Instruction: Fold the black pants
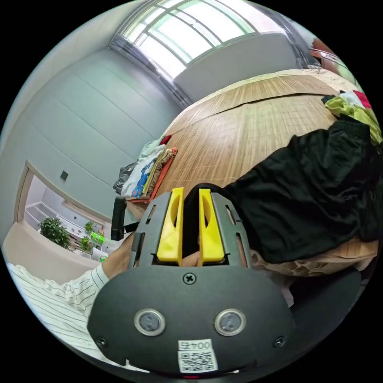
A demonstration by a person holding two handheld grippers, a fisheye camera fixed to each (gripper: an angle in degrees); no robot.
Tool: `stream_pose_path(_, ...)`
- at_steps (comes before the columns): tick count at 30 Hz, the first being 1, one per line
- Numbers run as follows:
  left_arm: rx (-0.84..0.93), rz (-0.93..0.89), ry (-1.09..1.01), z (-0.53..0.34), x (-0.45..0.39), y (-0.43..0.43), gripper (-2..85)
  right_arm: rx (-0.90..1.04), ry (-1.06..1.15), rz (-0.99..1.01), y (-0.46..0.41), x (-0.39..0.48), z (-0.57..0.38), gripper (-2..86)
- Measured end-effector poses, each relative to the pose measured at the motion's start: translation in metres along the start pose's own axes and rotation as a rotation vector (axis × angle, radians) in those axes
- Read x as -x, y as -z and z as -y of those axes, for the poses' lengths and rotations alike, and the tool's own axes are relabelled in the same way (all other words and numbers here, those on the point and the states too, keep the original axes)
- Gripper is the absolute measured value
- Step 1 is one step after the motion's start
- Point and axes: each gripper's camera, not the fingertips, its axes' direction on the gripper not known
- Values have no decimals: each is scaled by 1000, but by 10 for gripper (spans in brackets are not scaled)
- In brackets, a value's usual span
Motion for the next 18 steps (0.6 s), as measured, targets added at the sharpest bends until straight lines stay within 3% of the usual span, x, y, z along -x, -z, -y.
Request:
stream_pose_path(3,-2,-7,-15,0,-1,3,1,-82,-17,-69,33,-35,0,105)
stream_pose_path(8,-14,-47,-27,2,-12,5,1,-196,-251,-427,101,-155,5,123)
stream_pose_path(15,28,-50,-74,-4,-38,9,1,-157,-407,-605,109,-247,76,146)
stream_pose_path(18,47,-47,-80,-8,-44,11,1,-43,-528,-621,78,-290,103,94)
